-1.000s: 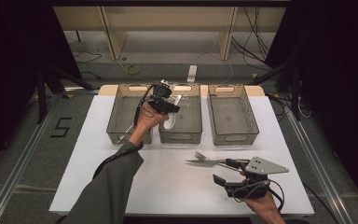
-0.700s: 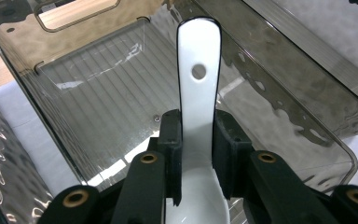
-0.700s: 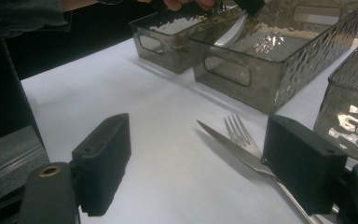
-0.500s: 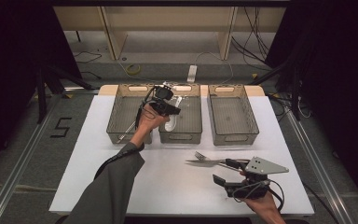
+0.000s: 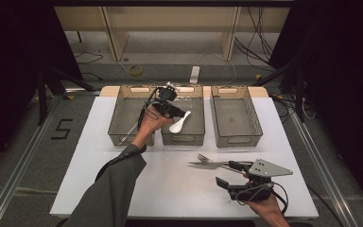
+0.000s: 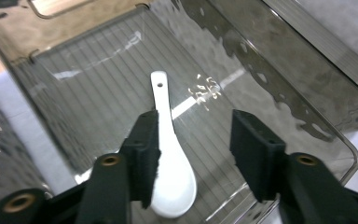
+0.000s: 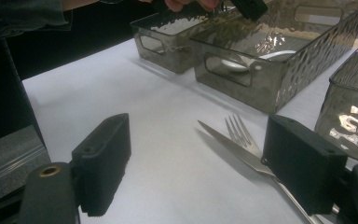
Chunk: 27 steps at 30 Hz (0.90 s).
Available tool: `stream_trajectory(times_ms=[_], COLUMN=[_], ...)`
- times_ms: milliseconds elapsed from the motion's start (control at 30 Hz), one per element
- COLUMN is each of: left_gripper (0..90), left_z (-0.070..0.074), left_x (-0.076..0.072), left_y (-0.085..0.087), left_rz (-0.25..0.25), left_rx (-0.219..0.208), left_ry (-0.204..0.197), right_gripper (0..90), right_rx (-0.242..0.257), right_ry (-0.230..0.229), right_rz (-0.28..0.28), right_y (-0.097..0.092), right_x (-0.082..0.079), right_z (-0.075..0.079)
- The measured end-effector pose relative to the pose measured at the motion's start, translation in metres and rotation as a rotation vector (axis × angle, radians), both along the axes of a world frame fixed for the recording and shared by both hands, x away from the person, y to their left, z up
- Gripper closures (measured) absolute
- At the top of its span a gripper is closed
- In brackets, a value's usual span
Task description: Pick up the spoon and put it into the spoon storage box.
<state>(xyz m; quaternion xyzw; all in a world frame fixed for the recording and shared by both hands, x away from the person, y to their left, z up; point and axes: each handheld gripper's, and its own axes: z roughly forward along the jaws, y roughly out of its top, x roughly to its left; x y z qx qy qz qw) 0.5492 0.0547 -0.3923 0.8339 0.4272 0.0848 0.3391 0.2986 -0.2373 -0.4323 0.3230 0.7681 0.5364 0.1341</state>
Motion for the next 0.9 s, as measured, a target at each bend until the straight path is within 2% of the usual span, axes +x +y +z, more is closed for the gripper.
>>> stream_trajectory(times_ms=[133, 233, 300, 433, 500, 567, 667, 733, 800, 867, 900], left_gripper=[40.4, 38.0, 36.0, 32.6, 29.3, 27.4, 25.3, 24.9, 24.7, 24.5, 24.5], left_z=[0.002, 0.002, 0.001, 0.002, 0.003, 0.004, 0.005, 0.005, 0.004, 0.003, 0.002], left_x=[-0.004, -0.01, -0.013, -0.023, -0.029, -0.037, -0.05, -0.06, -0.069, -0.077, -0.082], left_y=[0.007, 0.013, 0.017, 0.025, 0.028, 0.033, 0.045, 0.055, 0.063, 0.068, 0.069], left_rz=[0.003, 0.014, 0.024, 0.03, 0.027, 0.014, 0.007, 0.025, 0.034, 0.03, 0.031], left_rx=[-0.013, -0.043, -0.042, -0.096, -0.114, -0.102, -0.107, -0.151, -0.17, -0.175, -0.191], left_ry=[0.015, 0.017, 0.012, 0.009, 0.001, -0.005, -0.034, -0.045, -0.059, -0.07, -0.073], right_gripper=[24.1, 24.1, 24.1, 24.4, 24.5, 25.0, 25.1, 25.3, 25.8, 26.0, 26.0], right_rx=[-0.002, -0.003, -0.002, -0.009, -0.008, -0.008, -0.016, -0.024, -0.027, -0.048, -0.056], right_ry=[0.003, 0.005, 0.008, 0.01, 0.008, 0.007, 0.008, 0.006, 0.006, 0.008, 0.013], right_rz=[0.001, 0.001, -0.001, -0.005, -0.013, -0.02, -0.041, -0.052, -0.061, -0.068, -0.071], right_y=[0.0, -0.001, 0.0, -0.001, -0.003, -0.005, -0.008, -0.011, -0.013, -0.015, -0.016], right_x=[0.0, 0.001, 0.002, 0.005, 0.006, 0.008, 0.012, 0.016, 0.021, 0.027, 0.03], right_z=[0.0, 0.0, 0.0, 0.0, 0.001, 0.002, 0.003, 0.004, 0.005, 0.005, 0.004])
